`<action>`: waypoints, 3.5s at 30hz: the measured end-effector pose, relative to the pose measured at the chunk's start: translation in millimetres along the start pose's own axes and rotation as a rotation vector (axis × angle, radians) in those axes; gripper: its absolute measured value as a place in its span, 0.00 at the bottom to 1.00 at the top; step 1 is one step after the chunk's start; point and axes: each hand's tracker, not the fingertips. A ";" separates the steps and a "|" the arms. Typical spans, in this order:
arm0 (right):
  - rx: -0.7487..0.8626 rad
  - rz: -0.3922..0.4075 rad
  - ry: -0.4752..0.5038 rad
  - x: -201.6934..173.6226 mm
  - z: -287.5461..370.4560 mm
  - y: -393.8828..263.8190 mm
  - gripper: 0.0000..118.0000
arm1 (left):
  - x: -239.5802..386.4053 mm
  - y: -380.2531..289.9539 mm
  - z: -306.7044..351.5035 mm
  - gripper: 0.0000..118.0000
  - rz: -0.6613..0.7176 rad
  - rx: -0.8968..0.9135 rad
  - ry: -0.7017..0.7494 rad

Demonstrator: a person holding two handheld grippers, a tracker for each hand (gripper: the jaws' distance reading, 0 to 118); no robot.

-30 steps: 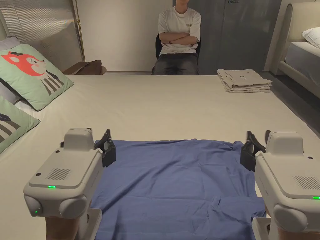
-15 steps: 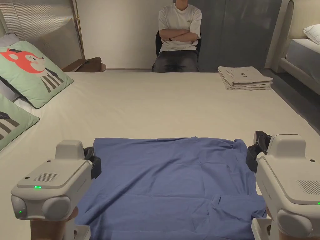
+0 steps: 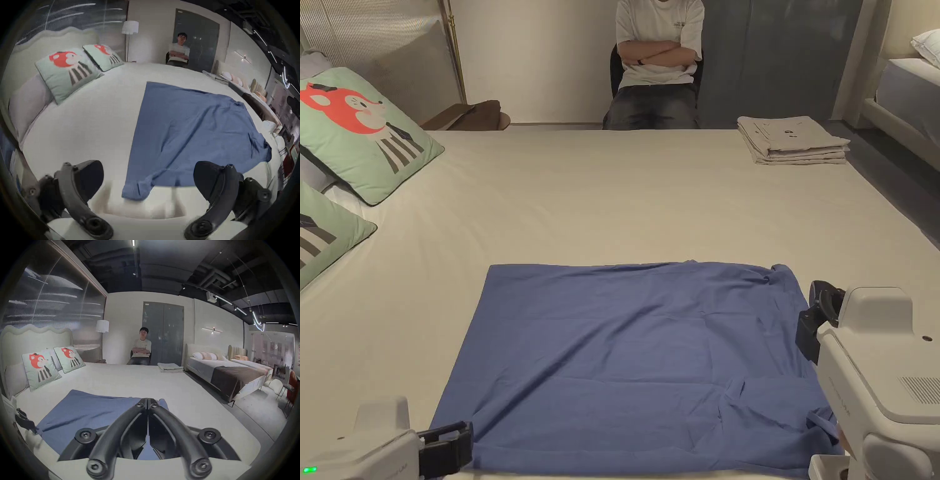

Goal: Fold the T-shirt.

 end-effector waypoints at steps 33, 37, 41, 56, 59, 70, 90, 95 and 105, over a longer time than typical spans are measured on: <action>-0.598 -0.075 -0.021 30.7 -6.4 -152.8 0.09 | -0.5 -20.9 -10.5 0.03 -0.042 -0.032 0.000; -0.528 -0.098 -0.004 34.5 3.0 -140.0 0.08 | 0.5 -16.3 -2.8 0.03 -0.012 -0.016 -0.009; -0.471 -0.126 0.005 37.5 0.3 -115.9 0.08 | 0.5 -0.9 -0.1 0.03 0.009 0.021 -0.017; -0.417 -0.083 -0.015 26.0 -133.7 -62.7 0.08 | 27.2 120.7 -90.3 0.03 -0.026 0.063 0.006; -0.469 -0.089 -0.034 26.5 -170.1 -71.5 0.08 | 34.6 134.2 -124.6 0.03 -0.041 0.008 0.024; -0.619 -0.099 -0.062 28.0 -221.8 -117.8 0.09 | 56.4 126.4 -172.6 0.03 -0.126 -0.104 0.099; 0.065 -0.035 0.051 -8.7 -54.8 50.7 0.86 | 118.0 169.2 35.3 0.77 -0.044 0.619 -0.110; 0.153 0.046 -0.007 -23.7 -27.2 58.8 0.86 | 129.1 158.1 60.9 0.81 -0.109 0.718 -0.091; 0.207 0.070 -0.042 -31.1 -8.1 55.3 0.01 | 129.5 143.0 71.8 0.01 -0.182 0.745 -0.104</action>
